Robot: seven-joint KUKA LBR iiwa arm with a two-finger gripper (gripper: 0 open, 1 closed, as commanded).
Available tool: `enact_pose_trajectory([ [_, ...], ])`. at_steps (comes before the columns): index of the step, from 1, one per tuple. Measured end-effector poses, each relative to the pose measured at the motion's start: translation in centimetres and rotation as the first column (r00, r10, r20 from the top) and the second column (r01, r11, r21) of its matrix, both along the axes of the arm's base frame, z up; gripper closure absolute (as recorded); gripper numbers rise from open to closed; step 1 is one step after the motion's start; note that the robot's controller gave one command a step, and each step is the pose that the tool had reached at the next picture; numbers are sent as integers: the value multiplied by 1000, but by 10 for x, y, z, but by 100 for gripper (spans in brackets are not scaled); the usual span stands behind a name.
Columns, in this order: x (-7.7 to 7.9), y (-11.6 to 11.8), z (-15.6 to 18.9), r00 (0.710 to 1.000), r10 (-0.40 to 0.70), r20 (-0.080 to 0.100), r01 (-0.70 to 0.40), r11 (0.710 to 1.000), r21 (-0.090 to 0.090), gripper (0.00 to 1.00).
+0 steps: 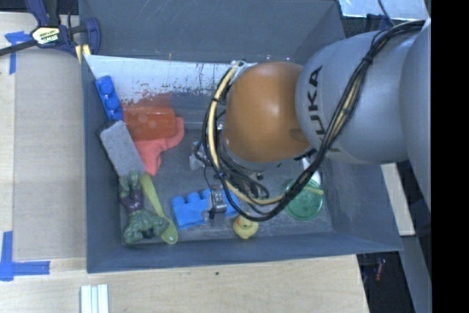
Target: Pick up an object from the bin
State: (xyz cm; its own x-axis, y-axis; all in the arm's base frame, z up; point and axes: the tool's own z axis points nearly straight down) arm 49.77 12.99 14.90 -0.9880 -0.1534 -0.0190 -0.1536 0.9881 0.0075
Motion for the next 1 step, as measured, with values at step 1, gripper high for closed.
enact_pose_trajectory([
  [1, -12, -18, -72, 997, 80, 2, -80, 997, -1, 0],
])
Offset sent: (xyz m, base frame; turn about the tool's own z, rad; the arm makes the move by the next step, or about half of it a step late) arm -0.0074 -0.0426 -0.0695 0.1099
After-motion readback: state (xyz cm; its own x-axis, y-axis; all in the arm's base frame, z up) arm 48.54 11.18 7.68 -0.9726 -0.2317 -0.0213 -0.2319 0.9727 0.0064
